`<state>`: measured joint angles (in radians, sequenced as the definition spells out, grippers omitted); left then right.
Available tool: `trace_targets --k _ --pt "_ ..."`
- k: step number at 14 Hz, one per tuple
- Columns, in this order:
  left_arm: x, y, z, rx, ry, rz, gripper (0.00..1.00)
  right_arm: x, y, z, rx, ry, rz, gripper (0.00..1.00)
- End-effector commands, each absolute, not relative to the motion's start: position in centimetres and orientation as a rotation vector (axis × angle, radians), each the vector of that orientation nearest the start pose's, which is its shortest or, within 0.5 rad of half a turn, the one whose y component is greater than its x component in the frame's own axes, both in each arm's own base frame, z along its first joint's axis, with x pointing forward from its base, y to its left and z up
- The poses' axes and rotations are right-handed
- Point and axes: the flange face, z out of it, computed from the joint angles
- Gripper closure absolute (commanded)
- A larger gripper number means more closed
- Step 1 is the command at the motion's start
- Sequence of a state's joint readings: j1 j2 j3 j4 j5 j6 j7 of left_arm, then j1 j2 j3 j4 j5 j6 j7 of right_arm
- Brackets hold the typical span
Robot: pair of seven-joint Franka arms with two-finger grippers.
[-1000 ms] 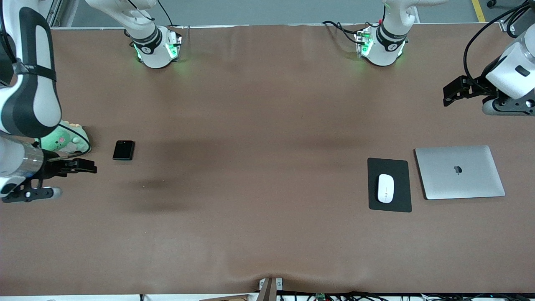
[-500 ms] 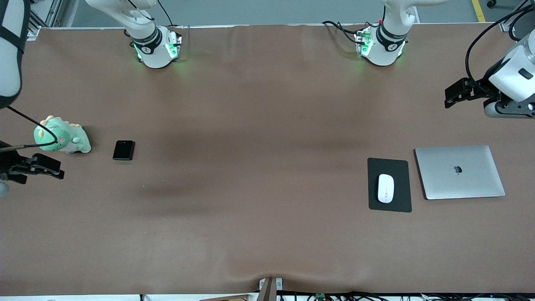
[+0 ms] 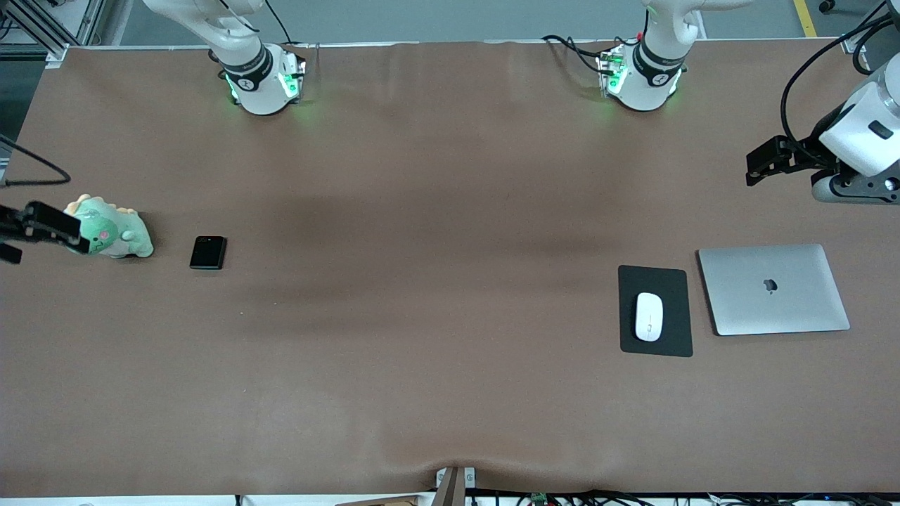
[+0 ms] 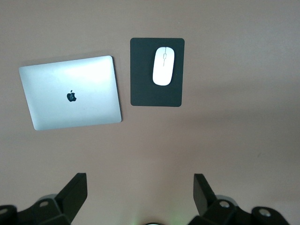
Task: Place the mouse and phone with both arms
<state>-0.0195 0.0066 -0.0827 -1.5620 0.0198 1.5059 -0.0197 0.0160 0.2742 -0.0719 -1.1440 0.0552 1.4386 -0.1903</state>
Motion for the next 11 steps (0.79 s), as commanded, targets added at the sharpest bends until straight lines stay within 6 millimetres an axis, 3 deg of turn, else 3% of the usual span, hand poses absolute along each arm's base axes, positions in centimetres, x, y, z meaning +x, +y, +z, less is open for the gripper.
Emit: trace_targets --k 1,8,11 --pt "54.8 -5.3 62.5 -3.113 0.156 0.080 0.00 58.9 -1.9 66.1 -3.100 -0.219 0.003 0.00" --pt "54.7 -5.5 62.6 -3.113 0.161 0.075 0.00 52.5 -1.7 64.6 -3.087 -0.092 0.094 0.00" --pt "54.7 -5.5 62.6 -3.113 0.161 0.075 0.00 51.8 -1.2 63.7 -3.090 0.044 0.108 0.00"
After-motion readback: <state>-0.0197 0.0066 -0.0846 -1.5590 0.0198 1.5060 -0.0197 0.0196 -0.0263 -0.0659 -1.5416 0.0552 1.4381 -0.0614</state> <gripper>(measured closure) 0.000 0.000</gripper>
